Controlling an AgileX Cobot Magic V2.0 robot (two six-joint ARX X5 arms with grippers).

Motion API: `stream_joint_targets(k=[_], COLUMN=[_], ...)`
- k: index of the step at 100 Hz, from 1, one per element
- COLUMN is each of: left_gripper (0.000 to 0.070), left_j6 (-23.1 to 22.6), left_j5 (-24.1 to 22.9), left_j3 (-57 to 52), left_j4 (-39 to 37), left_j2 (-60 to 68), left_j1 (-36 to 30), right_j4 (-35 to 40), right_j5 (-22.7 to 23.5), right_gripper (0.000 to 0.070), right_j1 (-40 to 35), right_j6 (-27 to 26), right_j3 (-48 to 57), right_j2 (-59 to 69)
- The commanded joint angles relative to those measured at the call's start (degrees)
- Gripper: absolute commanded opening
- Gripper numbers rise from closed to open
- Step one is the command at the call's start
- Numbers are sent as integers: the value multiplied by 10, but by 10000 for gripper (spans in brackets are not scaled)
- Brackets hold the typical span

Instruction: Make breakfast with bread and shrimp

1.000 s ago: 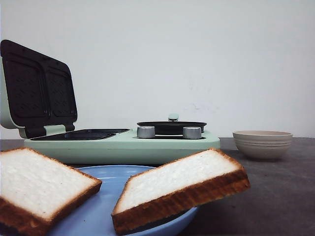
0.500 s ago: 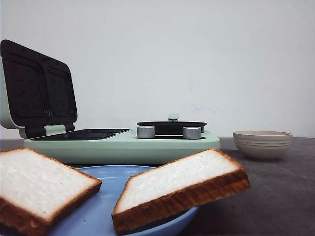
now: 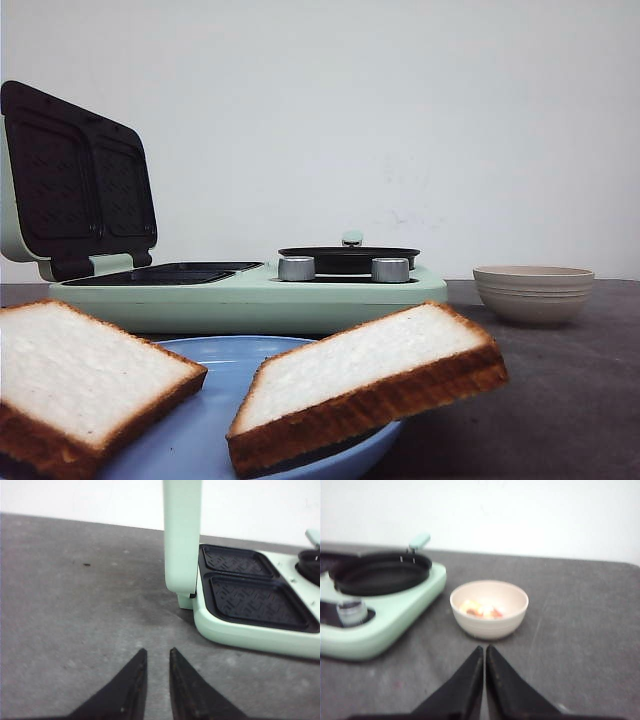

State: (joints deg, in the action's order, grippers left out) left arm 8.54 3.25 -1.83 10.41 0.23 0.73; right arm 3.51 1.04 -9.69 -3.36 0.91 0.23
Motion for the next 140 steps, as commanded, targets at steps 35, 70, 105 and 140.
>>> stream_joint_targets(k=[35, 70, 105, 140], left_gripper=[5, 5, 5, 5], left_j6=[220, 247, 288, 292], left_j5=[52, 142, 226, 331], left_j3=[-25, -93, -146, -146], left_j4=[23, 98, 176, 228], left_j2=[7, 73, 188, 242], left_j1=[0, 0, 0, -11], right_j4=[90, 149, 151, 170], right_j5=[-26, 38, 143, 209], right_gripper=[0, 0, 0, 0], right_j1=[0, 0, 1, 1], right_j6=[-156, -229, -275, -299], right_j3=[62, 124, 167, 173], right_j2=[5, 90, 218, 287])
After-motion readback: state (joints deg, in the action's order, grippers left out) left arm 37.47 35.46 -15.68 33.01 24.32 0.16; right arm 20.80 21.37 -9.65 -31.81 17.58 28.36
